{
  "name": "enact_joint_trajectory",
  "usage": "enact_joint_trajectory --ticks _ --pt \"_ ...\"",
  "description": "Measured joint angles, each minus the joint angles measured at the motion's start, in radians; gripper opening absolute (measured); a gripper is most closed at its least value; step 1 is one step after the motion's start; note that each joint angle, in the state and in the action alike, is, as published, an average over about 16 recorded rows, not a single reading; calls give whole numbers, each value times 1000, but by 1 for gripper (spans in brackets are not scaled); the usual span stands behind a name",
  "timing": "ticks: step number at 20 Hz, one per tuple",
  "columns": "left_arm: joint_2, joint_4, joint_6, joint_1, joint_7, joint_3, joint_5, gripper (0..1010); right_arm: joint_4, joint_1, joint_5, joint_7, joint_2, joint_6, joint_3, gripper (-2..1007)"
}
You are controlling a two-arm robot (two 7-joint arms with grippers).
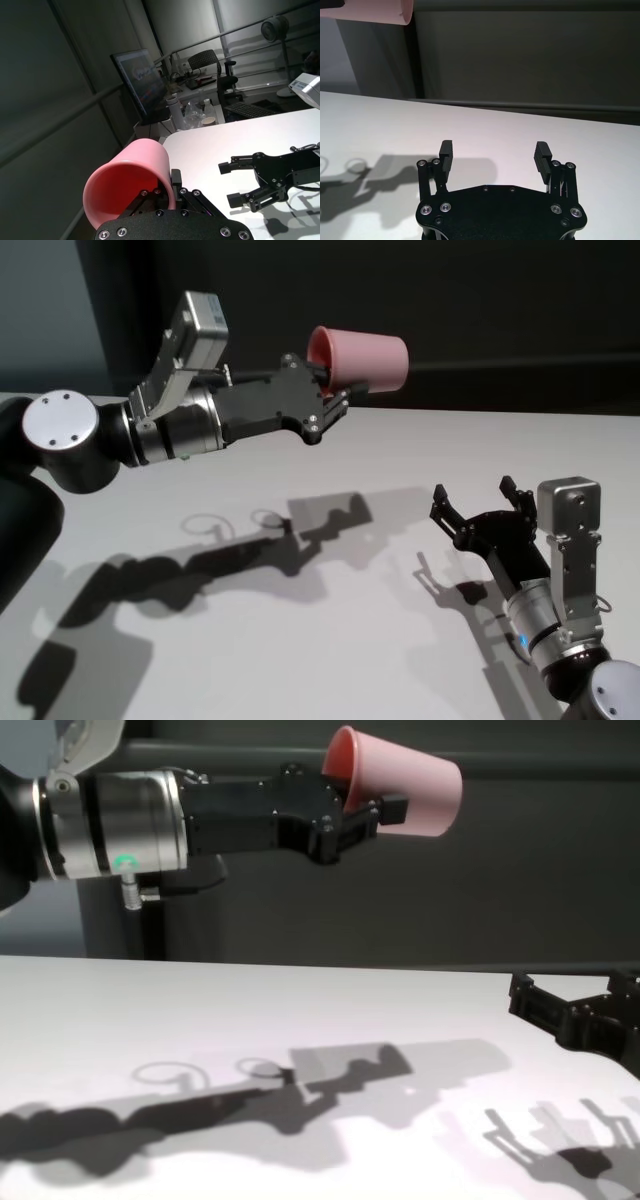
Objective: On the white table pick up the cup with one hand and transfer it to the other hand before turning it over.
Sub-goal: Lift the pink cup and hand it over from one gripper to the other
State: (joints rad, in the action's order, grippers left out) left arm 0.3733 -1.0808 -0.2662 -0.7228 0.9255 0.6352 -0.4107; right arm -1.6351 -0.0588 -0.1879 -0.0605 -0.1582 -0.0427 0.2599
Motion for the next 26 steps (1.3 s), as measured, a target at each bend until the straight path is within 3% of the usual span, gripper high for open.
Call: enact_joint_trajectory --ticks 6,13,26 --pt "-45 41 2 -12 20 -18 -78 49 0 0 0 0 0 0 0 1002" --pt "-90 80 2 -17 36 -34 -147 49 0 0 0 0 0 0 0 1002" --pt "-155 147 -1 -20 45 -56 -219 49 0 0 0 0 0 0 0 1002"
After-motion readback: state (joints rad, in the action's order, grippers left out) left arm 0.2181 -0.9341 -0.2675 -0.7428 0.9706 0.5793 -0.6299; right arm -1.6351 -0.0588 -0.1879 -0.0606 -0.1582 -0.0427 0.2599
